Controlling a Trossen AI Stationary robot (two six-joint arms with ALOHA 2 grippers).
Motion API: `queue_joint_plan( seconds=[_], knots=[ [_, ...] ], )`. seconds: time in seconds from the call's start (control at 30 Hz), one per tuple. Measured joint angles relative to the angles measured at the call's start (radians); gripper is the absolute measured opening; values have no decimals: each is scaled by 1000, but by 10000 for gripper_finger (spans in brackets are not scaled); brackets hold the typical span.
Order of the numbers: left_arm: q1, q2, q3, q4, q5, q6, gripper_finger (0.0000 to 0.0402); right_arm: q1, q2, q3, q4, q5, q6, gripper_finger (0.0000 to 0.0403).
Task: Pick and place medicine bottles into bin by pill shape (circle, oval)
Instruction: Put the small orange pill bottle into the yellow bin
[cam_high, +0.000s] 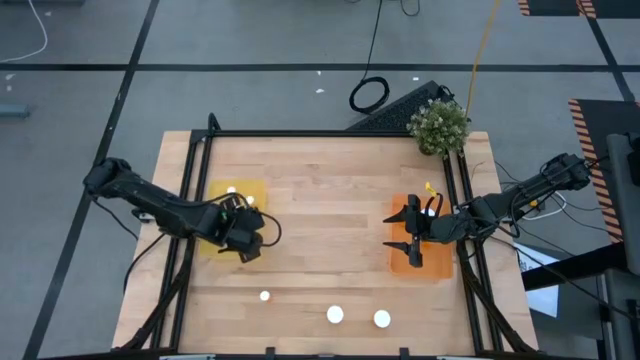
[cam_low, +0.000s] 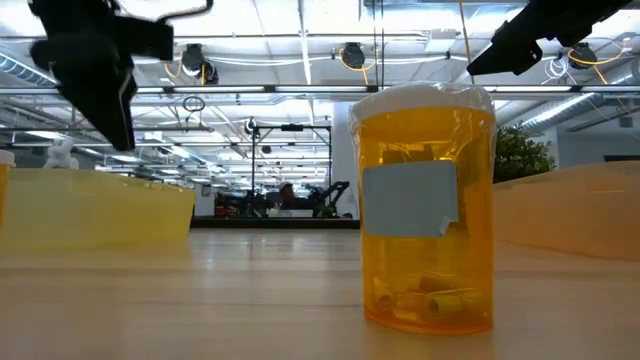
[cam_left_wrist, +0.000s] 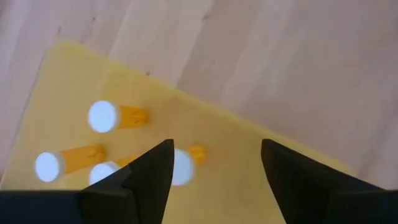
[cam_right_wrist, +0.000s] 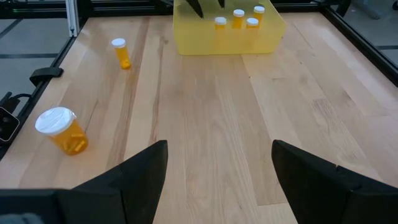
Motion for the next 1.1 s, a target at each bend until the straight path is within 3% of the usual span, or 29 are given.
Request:
queue_joint_plan(
  seconds=[0.43, 0.63, 0.9, 1.1],
  knots=[
    [-198, 42, 205, -51, 0, -119, 246, 0, 0, 0, 2, 0, 3, 281],
    [-251, 159, 311, -140, 58, -126, 246, 0, 0, 0, 7, 0, 3, 281],
    [-301, 283, 459, -139, 101, -102, 246, 0, 0, 0, 7, 0, 3, 281],
    [-330, 338, 498, -125, 130, -85, 246, 0, 0, 0, 7, 0, 3, 281]
  ],
)
